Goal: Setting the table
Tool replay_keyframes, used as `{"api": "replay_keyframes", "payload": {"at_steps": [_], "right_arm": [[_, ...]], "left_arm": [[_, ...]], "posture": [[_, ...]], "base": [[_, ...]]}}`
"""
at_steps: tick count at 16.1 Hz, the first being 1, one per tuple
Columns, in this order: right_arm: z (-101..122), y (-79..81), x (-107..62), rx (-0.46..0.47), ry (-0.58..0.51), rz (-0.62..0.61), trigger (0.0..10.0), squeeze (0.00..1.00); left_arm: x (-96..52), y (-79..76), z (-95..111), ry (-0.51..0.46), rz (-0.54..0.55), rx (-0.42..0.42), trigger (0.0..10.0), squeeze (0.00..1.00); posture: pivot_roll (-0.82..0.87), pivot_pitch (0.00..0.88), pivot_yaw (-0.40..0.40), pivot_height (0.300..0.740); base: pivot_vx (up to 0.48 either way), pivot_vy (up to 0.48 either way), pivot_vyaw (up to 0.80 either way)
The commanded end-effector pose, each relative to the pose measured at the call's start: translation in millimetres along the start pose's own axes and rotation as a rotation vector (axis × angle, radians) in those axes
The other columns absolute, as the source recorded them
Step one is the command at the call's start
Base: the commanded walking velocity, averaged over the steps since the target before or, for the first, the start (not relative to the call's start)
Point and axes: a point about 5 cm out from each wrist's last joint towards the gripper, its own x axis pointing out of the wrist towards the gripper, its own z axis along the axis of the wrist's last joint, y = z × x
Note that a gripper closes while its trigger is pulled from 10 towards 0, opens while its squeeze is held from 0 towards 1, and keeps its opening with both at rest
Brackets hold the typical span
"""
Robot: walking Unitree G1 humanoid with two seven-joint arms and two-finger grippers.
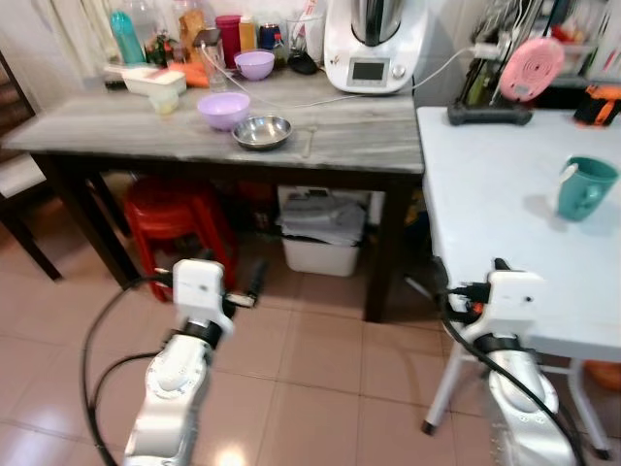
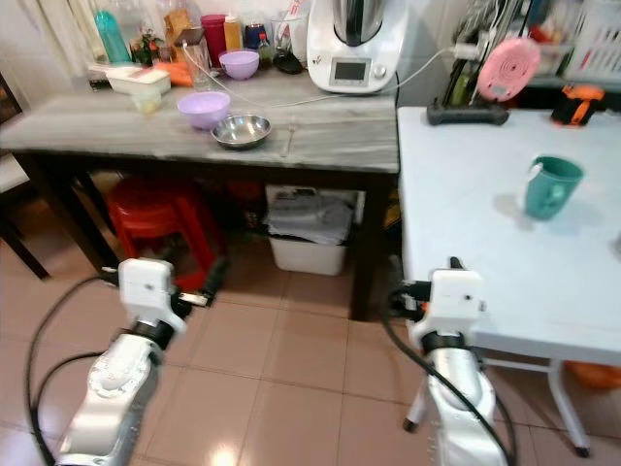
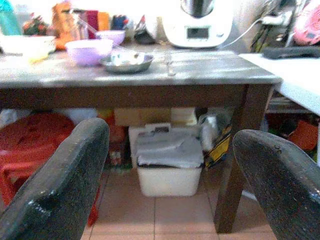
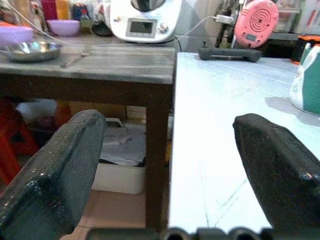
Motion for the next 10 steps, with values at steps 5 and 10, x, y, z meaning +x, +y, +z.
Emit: {"api": "replay_keyframes", "payload": {"at_steps": [5,10], "right_arm": [[6.4,3.8,0.9,-0.003,-0.023,0.009,10.0,0.00],[5.2,4.3,0.8,0.001,-0.016,0.006,10.0,0.00]], "left_arm": [[-2.3,5.4,2.3,-0.003,0.002,0.000,10.0,0.00],[-0.3,3.6,1.7,0.003,-0.015,0.000,10.0,0.00]], "posture": [[-0.06,0.000,0.072,0.740],[-0.06,0.000,0.080,0.740]], "base": [[0.000,-0.327,0.00],[0.000,-0.383,0.00]]}}
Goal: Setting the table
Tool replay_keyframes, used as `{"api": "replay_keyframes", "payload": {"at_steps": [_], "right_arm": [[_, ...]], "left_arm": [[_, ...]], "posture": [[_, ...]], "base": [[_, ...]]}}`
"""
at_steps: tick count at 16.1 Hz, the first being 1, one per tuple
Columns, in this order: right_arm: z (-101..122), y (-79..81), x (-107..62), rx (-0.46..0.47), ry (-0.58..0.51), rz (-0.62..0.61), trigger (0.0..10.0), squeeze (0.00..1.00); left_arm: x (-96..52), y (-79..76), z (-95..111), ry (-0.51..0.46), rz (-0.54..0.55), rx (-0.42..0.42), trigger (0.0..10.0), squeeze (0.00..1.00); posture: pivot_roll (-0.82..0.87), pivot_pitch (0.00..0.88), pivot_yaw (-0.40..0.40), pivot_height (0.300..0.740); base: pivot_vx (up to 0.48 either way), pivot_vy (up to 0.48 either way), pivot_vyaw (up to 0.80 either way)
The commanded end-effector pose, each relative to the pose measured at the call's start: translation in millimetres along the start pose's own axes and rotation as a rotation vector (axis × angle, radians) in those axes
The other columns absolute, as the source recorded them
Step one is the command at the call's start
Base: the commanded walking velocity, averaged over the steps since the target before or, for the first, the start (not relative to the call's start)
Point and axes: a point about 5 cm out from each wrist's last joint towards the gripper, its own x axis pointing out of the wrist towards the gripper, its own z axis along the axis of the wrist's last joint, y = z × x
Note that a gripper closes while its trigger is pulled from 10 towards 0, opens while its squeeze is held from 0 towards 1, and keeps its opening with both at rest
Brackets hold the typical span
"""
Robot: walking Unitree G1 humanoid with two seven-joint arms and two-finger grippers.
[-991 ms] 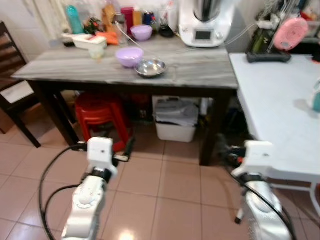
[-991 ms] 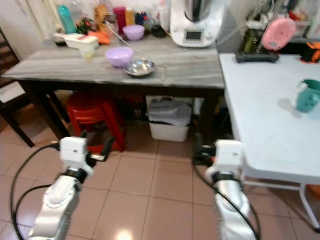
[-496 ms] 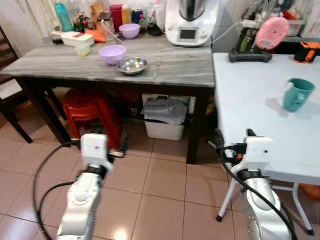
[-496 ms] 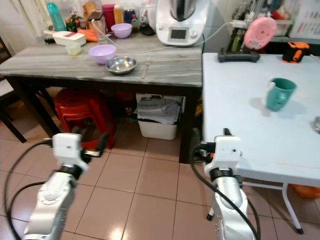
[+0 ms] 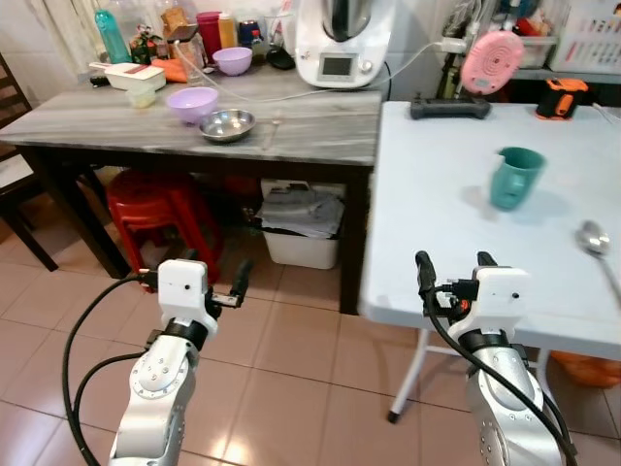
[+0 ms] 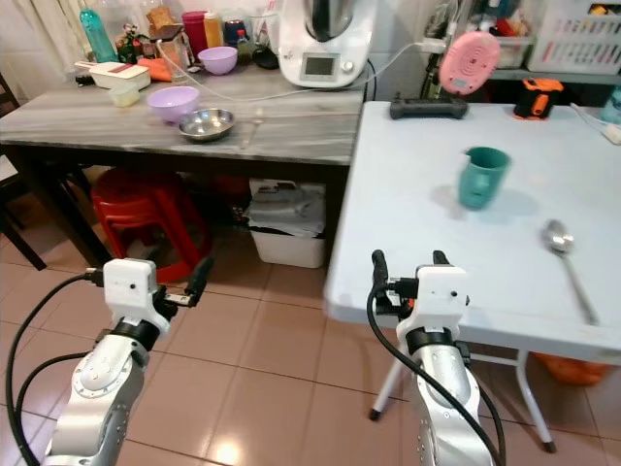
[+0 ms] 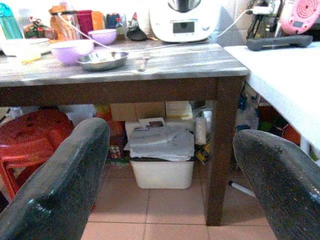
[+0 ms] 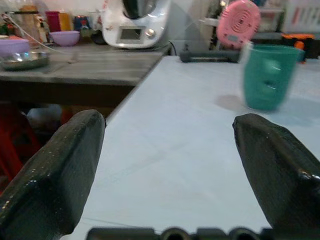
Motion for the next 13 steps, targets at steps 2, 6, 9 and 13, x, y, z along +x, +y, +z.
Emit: {"api": "replay_keyframes", "payload": {"at_steps": [2,6,9,13], "right_arm": [[3.3,-3.0,1.5,-0.006,-0.010,-0.014,10.0,0.00],[3.8,-3.6,2.8,-0.011,-0.012,-0.010,10.0,0.00],[4.1,-3.5,3.9,-0.010,-0.012,-0.010,10.0,0.00],[4.4,-2.8,4.5,-0.006,-0.014,-0.011,10.0,0.00]], "left_arm": [[2.8,-4.8,1.7,-0.006,-0.021,-0.006,10.0,0.00],[4.7,-7.1,0.8,-0.007,-0.024,-0.014,10.0,0.00],[5.3,-8.3,0.7,-0.008,-0.028,-0.015,10.0,0.00],[7.3,-9.4,0.9,-0.011,-0.032,-0.017,10.0,0.00]], "posture": [[-0.06,0.000,0.078,0.740],[-0.07,0.000,0.074,0.740],[-0.07,0.000,0.074,0.740],[-0.07,0.000,0.076,0.740]], "base": [[0.000,-0.476,0.00],[0.000,-0.474,-0.51],[0.000,-0.475,-0.50],[0.000,-0.478,-0.24]]}}
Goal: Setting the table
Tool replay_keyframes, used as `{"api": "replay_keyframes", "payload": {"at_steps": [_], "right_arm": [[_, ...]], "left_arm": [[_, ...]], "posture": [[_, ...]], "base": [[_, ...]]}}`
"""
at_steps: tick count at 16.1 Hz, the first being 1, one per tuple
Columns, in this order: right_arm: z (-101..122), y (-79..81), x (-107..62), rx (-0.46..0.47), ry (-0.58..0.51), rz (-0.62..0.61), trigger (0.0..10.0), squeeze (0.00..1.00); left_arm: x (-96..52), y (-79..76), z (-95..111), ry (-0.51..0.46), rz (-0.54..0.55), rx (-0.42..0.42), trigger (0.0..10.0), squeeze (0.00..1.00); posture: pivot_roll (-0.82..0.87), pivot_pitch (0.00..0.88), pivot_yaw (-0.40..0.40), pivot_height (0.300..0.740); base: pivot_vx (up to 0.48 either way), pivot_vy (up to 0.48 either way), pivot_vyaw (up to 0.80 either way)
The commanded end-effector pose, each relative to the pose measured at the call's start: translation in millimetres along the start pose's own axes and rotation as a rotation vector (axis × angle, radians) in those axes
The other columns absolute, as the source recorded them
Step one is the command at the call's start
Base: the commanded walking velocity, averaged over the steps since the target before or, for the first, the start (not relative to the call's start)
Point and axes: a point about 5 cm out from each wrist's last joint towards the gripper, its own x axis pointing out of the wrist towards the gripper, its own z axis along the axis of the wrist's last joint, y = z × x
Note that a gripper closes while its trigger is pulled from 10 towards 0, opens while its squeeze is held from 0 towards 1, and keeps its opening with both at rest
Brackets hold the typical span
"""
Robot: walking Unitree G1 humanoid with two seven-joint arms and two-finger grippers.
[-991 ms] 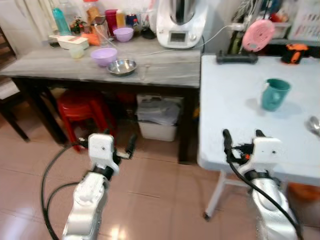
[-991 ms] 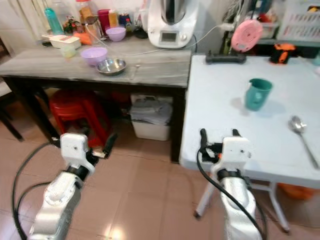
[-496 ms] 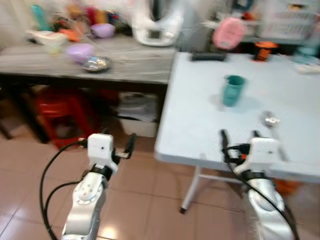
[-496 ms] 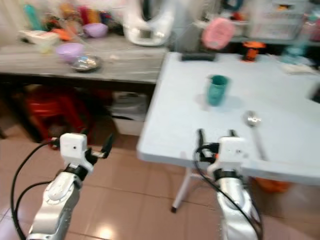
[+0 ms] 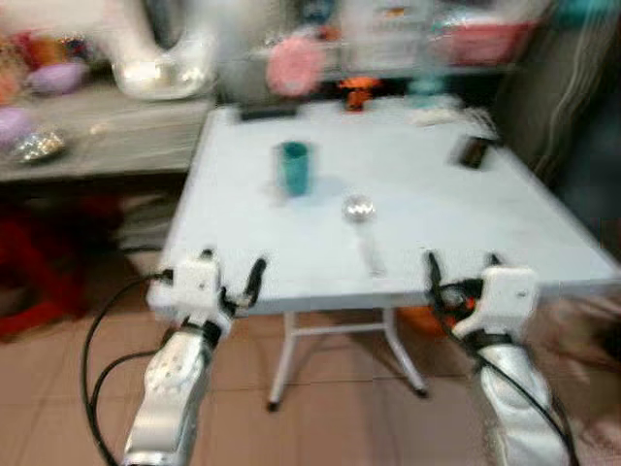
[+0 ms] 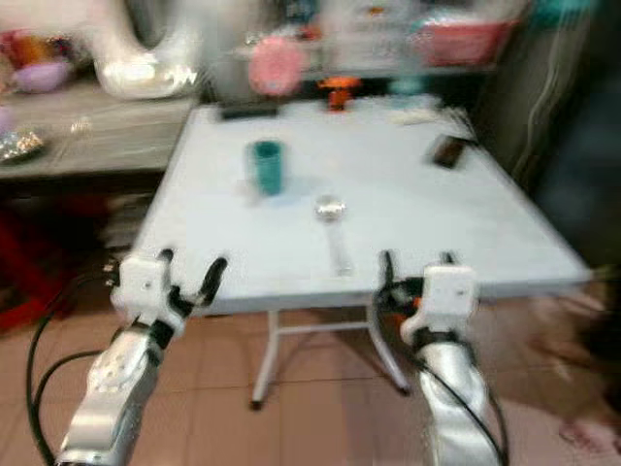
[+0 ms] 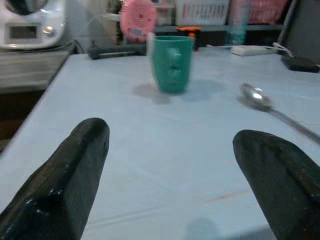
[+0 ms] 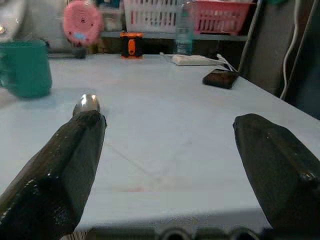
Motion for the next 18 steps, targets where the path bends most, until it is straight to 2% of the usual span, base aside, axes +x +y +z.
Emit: {"api": "replay_keyframes", "payload": {"at_steps": [1,8,11,18], "right_arm": [[6.3,-1.1,3.2,-0.010,-0.023,0.007,10.0,0.00],[5.6,0.3,2.7,-0.028,-0.019,0.017,10.0,0.00],[5.9,-0.1,2.2,-0.034,-0.022,0.021,10.0,0.00],[3.6,-0.6,-1.0,-0.033,-0.009,0.014,10.0,0.00]], "left_arm": [[1.5,-0.6,2.5,-0.013,-0.009,-0.015,10.0,0.00],[1.5,0.1,2.0,-0.018,-0.008,-0.014,10.0,0.00],[1.6,-1.8,3.4,-0.030,-0.029,-0.035,10.0,0.00],[0.1,-8.7,3.6,-0.035,-0.091,-0.064,10.0,0.00]], "posture": [[-0.07,0.000,0.077,0.740],[-0.07,0.000,0.073,0.740],[-0.07,0.000,0.072,0.740],[-0.08,0.000,0.076,0.740]], "base": [[0.000,0.000,0.00],[0.000,0.000,0.00],[0.000,0.000,0.56],[0.308,0.000,0.08]]}}
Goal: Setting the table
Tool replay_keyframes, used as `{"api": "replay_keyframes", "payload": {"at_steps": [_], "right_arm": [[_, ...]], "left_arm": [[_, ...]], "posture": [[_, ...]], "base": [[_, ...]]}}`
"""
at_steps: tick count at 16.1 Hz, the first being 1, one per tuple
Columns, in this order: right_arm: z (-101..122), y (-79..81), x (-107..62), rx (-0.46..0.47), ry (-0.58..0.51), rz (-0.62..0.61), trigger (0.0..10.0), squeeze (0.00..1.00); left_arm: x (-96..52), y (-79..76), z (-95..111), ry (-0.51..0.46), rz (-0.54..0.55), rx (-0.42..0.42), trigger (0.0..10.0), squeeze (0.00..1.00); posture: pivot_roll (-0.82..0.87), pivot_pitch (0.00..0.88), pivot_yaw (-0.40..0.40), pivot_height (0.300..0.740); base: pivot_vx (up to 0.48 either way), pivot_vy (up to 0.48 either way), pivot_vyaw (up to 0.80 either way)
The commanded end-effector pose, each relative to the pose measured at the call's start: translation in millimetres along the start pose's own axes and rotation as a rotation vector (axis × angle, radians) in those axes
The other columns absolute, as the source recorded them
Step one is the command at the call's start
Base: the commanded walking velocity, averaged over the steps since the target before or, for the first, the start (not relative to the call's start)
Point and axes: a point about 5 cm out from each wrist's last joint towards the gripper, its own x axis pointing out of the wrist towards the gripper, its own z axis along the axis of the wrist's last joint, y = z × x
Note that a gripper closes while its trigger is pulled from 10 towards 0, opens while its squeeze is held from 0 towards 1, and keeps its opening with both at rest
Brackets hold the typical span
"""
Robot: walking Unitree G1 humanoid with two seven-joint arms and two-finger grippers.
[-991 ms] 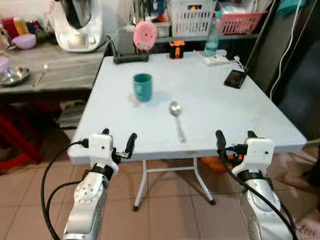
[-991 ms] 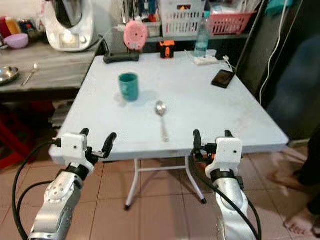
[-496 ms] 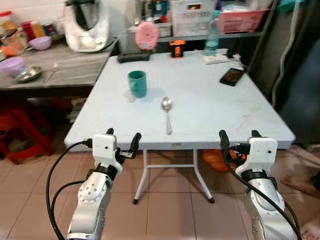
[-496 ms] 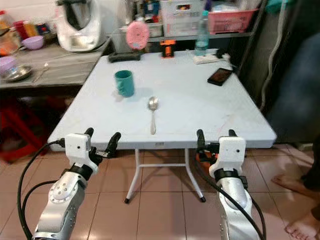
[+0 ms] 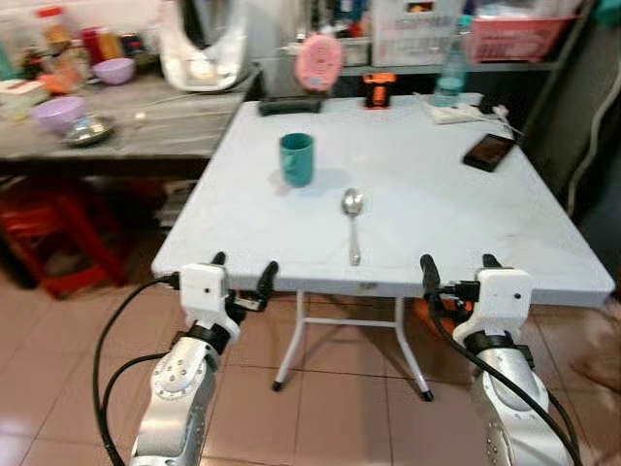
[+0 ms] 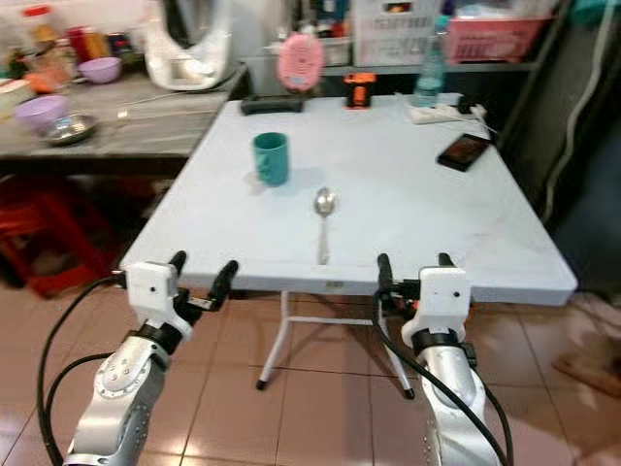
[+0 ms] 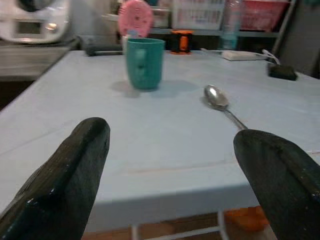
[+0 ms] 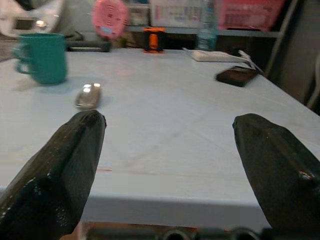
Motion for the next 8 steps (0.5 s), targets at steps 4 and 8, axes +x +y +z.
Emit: {"api": "replay_keyframes", "payload": {"at_steps": [4,8], "right_arm": [[5.2,1.4,-0.7,0.002,-0.018,0.004,10.0,0.00],[4.6,2.7,-1.9,0.000,-0.016,0.009,10.0,0.00]], "left_arm": [[0.7,1.5,4.8,-0.014,-0.012,0.007,10.0,0.00],[1.1,1.2,4.7,-0.011,-0.020,0.007,10.0,0.00]], "posture": [[-0.09,0.000,0.080,0.740],[-0.09,0.000,0.080,0.740]], "base": [[0.346,0.000,0.00],[0.356,0.000,0.00]]}}
